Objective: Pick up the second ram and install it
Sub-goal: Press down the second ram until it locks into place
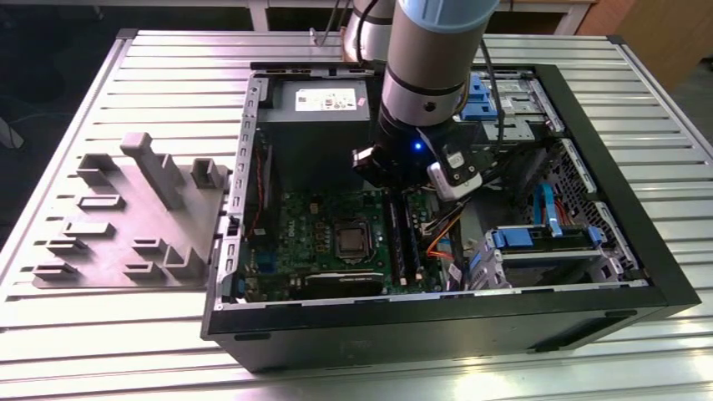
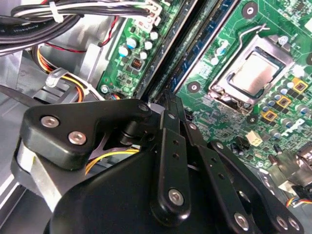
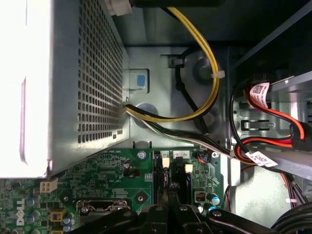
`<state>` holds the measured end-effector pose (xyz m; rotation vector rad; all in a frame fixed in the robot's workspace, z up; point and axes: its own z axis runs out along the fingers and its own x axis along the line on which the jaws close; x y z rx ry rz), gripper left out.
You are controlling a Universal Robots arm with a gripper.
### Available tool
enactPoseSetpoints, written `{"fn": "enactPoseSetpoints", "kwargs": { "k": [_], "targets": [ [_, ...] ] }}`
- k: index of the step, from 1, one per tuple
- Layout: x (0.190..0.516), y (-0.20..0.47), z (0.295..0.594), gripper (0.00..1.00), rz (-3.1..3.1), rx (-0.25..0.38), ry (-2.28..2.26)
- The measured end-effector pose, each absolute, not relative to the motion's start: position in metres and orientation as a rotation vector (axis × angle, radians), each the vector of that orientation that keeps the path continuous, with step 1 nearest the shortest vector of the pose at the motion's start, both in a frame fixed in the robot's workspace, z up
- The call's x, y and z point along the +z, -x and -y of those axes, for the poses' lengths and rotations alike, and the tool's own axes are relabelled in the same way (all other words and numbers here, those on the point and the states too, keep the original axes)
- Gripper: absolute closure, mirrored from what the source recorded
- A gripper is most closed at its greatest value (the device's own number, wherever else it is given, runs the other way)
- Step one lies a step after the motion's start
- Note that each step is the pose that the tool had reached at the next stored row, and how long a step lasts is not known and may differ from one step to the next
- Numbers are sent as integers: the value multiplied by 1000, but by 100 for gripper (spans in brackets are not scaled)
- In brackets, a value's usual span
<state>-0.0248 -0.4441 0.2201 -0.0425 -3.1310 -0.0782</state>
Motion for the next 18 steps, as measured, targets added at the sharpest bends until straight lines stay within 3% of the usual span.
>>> {"fn": "enactPoseSetpoints", "kwargs": {
  "k": [11, 18],
  "targets": [
    [216, 25, 444, 90, 3131, -78, 42],
    [234, 25, 444, 90, 3131, -79, 43]
  ]
}}
